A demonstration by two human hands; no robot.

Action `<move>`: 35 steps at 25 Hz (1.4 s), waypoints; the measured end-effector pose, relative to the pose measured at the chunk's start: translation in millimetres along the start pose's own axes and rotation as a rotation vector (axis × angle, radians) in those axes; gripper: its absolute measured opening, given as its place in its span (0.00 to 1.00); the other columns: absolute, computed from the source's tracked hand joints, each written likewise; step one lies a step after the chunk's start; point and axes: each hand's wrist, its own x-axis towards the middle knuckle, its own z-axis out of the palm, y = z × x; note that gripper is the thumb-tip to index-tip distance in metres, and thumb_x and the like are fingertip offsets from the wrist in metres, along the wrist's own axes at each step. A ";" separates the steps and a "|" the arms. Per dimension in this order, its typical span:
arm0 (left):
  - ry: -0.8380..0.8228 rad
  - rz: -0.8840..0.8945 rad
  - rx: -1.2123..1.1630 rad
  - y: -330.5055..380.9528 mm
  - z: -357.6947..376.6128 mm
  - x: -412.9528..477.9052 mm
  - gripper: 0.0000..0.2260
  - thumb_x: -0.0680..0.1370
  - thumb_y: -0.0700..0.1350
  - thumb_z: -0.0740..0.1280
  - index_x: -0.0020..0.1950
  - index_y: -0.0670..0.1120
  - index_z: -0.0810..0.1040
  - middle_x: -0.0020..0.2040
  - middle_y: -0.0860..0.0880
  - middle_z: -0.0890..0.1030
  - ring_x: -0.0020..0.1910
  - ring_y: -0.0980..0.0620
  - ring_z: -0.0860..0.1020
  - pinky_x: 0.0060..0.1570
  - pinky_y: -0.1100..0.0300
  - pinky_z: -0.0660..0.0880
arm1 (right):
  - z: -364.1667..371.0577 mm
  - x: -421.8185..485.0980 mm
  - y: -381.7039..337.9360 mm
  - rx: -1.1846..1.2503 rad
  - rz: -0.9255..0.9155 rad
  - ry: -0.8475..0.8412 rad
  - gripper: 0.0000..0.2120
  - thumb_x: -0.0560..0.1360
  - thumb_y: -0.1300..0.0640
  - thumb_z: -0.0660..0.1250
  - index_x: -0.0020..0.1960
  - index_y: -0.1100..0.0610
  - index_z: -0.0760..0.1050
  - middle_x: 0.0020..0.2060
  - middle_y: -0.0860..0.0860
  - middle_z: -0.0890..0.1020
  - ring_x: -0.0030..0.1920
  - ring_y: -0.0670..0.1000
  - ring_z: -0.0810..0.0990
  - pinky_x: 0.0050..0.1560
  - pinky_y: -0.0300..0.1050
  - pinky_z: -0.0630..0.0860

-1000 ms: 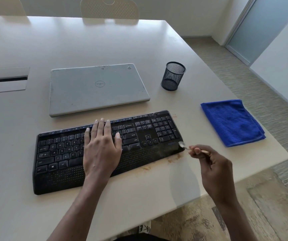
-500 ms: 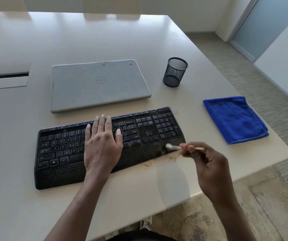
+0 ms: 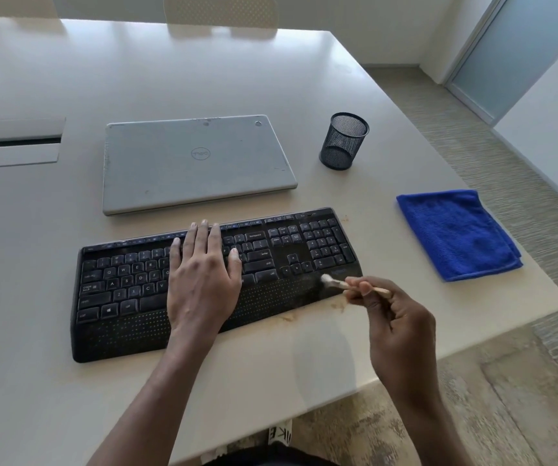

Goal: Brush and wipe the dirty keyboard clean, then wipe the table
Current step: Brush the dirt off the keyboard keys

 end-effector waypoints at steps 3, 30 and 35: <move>-0.013 0.000 0.009 0.7 0.1 0.0 0.30 0.84 0.58 0.52 0.82 0.42 0.66 0.81 0.42 0.66 0.83 0.45 0.61 0.82 0.45 0.54 | 13.2 -8.6 -3.8 -0.091 -0.074 -0.016 0.10 0.81 0.55 0.66 0.58 0.55 0.84 0.48 0.42 0.88 0.49 0.39 0.86 0.51 0.40 0.83; -0.020 0.006 0.000 -2.6 0.3 0.6 0.30 0.84 0.58 0.51 0.82 0.42 0.66 0.81 0.41 0.66 0.82 0.44 0.62 0.82 0.44 0.55 | 36.6 -2.4 -25.9 -0.007 -0.090 -0.152 0.06 0.84 0.58 0.62 0.57 0.55 0.78 0.48 0.44 0.85 0.50 0.41 0.85 0.49 0.33 0.80; -0.032 0.001 -0.052 -4.0 -0.6 0.5 0.30 0.85 0.58 0.51 0.82 0.43 0.65 0.82 0.42 0.64 0.83 0.46 0.60 0.83 0.46 0.52 | 57.8 -23.0 -26.2 -0.049 -0.173 -0.145 0.07 0.83 0.63 0.64 0.57 0.57 0.79 0.50 0.45 0.85 0.51 0.40 0.84 0.50 0.35 0.80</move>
